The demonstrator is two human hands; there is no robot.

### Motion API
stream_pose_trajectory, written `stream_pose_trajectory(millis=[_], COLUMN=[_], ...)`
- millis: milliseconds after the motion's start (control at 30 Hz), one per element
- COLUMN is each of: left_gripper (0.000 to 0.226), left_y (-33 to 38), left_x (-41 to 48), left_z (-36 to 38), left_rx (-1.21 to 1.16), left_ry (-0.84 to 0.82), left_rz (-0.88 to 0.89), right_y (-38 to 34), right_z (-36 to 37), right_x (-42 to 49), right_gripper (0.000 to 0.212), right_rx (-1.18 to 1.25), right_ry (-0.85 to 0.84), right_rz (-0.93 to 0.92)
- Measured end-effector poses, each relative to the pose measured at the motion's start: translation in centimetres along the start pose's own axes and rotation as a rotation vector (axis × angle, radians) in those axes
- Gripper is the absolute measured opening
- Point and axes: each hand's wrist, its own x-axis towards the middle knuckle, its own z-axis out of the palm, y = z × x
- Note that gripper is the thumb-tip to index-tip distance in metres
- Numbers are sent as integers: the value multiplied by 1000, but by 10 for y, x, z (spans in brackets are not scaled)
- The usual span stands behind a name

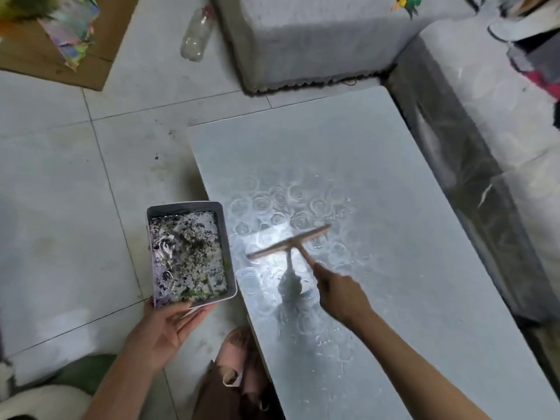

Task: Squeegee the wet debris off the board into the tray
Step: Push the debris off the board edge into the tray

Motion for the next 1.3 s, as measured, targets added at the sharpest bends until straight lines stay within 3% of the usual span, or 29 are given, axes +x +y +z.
stream_pose_trajectory(millis=[100,167,367,533,700,800,933,1100,1200,1300], left_gripper=[23,32,44,36,27,34,42,45,40,41], left_y=[-11,-17,-37,-48,-52,-49,-45,-36,-28,-23], left_x=[-4,-8,-8,-4,2,6,7,11,17,22], left_z=[14,22,40,52,59,67,83,98,108,119], left_rx=[20,34,104,197,230,258,310,417,476,524], left_ry=[15,1,-14,-32,-19,-39,-80,-122,-132,-130], left_rz=[-26,-44,-44,-37,9,21,49,87,85,71], right_y=[20,29,31,56,96,109,105,88,84,88], right_z=[-17,-42,-122,-81,-6,-6,-64,-127,-125,-95], right_x=[-23,-9,115,122,18,-23,14,132,161,134], right_gripper=[37,33,29,23,28,28,29,27,27,23], right_rx=[0,20,152,276,329,294,293,296,268,301], right_ry=[-44,42,132,161,178,205,327,304,246,240], right_rz=[20,-3,-42,-4,42,38,-45,14,54,82])
